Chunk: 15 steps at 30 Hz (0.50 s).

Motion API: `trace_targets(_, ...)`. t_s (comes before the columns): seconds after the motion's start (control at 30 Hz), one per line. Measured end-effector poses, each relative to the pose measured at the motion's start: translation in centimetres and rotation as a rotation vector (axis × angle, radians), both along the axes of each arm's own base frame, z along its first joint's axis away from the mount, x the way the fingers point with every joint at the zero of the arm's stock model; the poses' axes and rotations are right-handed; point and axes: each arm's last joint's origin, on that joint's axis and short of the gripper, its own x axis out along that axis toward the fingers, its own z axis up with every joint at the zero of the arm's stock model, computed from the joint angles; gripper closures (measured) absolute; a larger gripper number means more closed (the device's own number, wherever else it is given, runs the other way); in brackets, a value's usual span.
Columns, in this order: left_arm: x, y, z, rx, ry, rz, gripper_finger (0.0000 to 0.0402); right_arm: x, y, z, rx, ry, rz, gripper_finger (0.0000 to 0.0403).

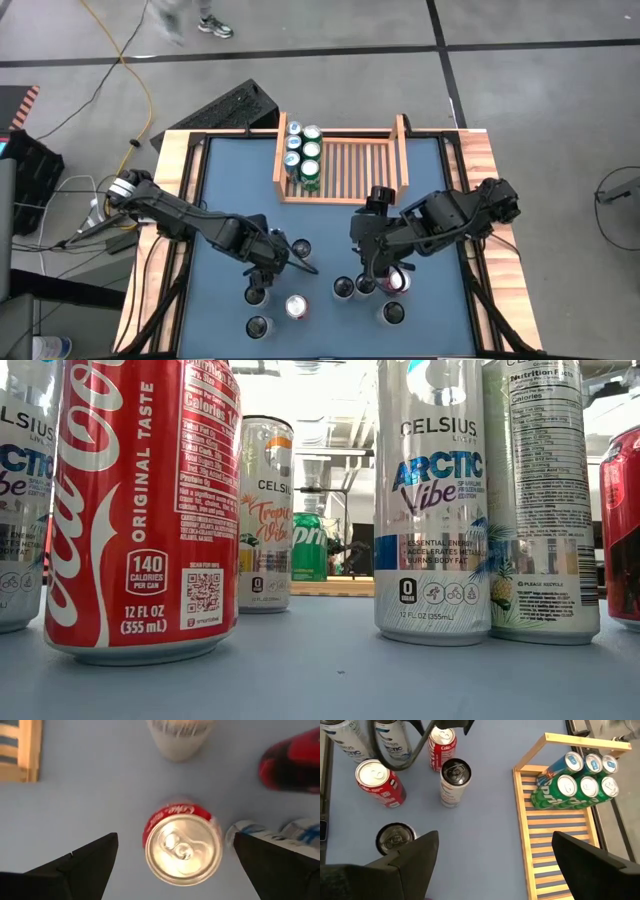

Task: Place canned beverage on shelf
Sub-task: Put the red soda can on the shelf

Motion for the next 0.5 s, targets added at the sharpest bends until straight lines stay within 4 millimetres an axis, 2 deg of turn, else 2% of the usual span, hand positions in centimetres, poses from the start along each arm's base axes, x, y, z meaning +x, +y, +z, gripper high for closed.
trace_targets(0.2,0.0,-0.2,-1.5,-0.064,0.006,0.017,0.0015,-0.1,0.2,0.0,0.019,0.005,0.005,0.0026)
trace_targets(0.5,0.2,0.1,-1.8,-0.067,-0.007,0.045,0.0015,-0.1,0.2,0.0,0.017,0.006,0.011,0.0026)
